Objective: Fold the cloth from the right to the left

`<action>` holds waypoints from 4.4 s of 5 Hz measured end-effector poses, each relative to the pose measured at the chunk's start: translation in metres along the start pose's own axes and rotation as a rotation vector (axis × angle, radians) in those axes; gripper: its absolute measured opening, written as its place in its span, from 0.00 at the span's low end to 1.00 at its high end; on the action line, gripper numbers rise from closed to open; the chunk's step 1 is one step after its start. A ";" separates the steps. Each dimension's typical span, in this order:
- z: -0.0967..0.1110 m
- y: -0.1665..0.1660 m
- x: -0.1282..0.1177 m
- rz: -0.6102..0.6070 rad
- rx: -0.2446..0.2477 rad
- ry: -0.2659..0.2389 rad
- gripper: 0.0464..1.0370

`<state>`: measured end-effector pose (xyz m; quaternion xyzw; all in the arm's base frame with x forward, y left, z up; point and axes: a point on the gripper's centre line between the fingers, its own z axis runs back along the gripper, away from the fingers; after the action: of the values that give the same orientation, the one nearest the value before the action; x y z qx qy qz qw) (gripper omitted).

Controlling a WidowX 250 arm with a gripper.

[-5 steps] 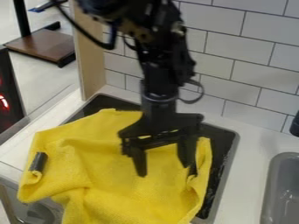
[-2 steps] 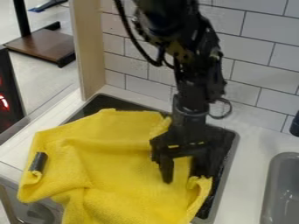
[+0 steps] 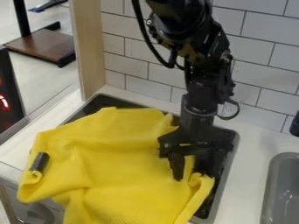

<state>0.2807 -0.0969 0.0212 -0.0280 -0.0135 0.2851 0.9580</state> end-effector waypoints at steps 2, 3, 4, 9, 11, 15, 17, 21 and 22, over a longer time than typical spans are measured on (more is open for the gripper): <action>0.001 0.001 0.002 0.007 0.003 -0.013 0.24; 0.003 0.004 0.000 0.004 0.009 -0.015 0.10; 0.017 0.003 -0.001 0.003 -0.004 -0.024 0.03; 0.095 0.082 0.027 0.060 -0.080 -0.035 0.02; 0.071 0.142 0.038 0.110 0.041 -0.019 0.02; 0.020 0.181 0.059 0.155 0.163 -0.045 0.23; 0.022 0.180 0.052 0.209 0.165 0.003 0.80; 0.073 0.185 0.054 0.236 0.109 -0.050 0.96; 0.089 0.181 0.049 0.203 0.066 -0.069 0.96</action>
<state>0.2193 0.0849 0.0995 0.0120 -0.0343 0.3815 0.9236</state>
